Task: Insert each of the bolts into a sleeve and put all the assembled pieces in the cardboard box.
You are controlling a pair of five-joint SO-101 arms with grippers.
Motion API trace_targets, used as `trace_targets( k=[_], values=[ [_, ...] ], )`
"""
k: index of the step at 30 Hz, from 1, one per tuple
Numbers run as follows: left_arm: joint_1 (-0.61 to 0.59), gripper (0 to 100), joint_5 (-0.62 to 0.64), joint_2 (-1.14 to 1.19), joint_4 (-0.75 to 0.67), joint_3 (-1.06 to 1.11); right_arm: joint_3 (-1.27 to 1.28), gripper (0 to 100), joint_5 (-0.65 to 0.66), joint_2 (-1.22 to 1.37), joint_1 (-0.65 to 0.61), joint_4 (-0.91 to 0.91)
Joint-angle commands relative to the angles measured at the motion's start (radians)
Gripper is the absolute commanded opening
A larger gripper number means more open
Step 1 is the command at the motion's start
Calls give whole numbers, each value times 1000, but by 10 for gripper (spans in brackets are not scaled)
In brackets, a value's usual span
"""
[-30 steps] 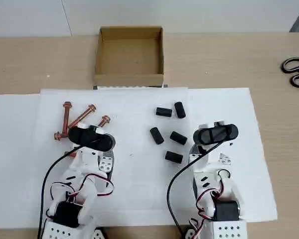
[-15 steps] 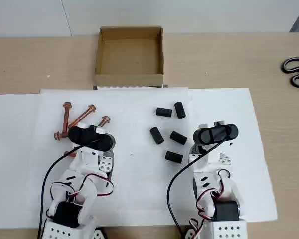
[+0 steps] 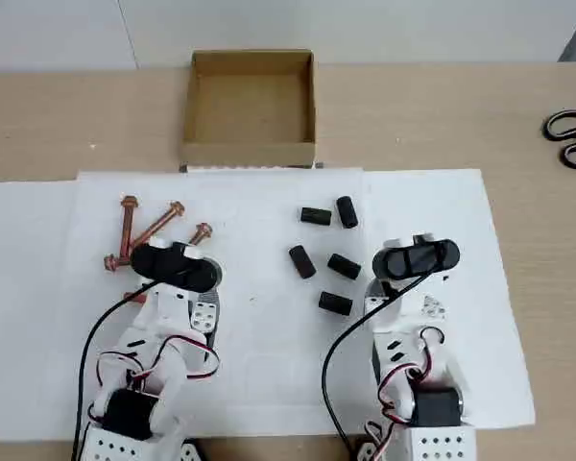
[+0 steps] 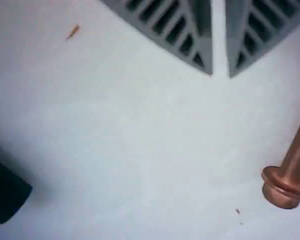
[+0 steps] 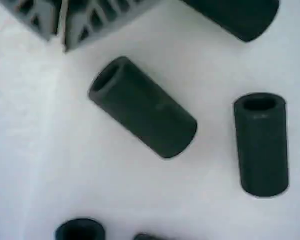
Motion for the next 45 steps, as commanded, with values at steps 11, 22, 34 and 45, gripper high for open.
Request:
trace_targets(
  k=[11,22,34,45],
  values=[
    [3,7,-5,-8,-26,-4,11,3,9,-16,-1,2],
    [3,7,-5,-8,-26,-4,11,3,11,-16,-1,2],
    [3,7,-5,-8,-26,-4,11,3,11,-16,-1,2],
    [3,7,-5,-8,-26,-4,11,3,14,-16,-39,4]
  ],
)
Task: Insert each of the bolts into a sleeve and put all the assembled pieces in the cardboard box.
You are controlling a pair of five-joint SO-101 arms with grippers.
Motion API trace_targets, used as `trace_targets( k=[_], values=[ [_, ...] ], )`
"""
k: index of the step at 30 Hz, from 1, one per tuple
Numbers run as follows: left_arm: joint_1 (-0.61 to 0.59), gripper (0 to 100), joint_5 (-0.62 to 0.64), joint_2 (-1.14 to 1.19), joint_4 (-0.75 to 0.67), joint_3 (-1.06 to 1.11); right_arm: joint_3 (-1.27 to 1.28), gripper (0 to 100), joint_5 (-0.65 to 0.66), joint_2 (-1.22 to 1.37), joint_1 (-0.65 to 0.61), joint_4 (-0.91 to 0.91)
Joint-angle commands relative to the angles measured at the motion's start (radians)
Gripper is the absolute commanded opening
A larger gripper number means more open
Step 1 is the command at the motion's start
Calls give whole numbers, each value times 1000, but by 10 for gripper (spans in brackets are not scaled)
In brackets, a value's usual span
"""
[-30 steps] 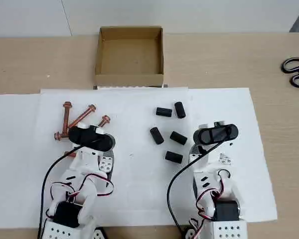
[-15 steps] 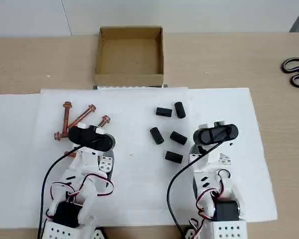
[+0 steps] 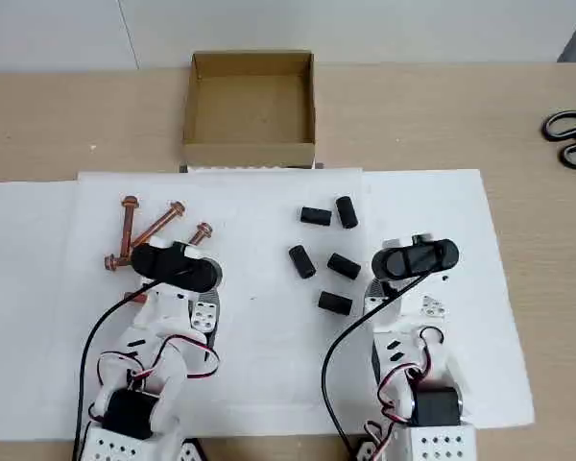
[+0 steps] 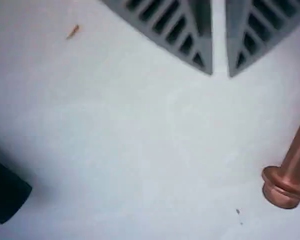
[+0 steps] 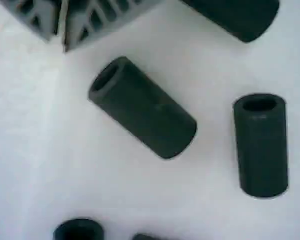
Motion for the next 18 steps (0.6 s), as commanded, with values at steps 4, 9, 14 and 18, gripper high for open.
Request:
trace_targets(
  k=[4,9,14,18],
  values=[
    [17,8,-5,-8,-26,-4,11,3,12,-16,-70,4],
    [89,8,-5,-8,-35,-4,11,3,9,-16,-127,7],
    [46,11,-5,-6,-87,-58,-60,3,9,-7,-22,10],
    [9,11,-5,-2,-91,-154,-224,3,9,4,31,94]
  ],
)
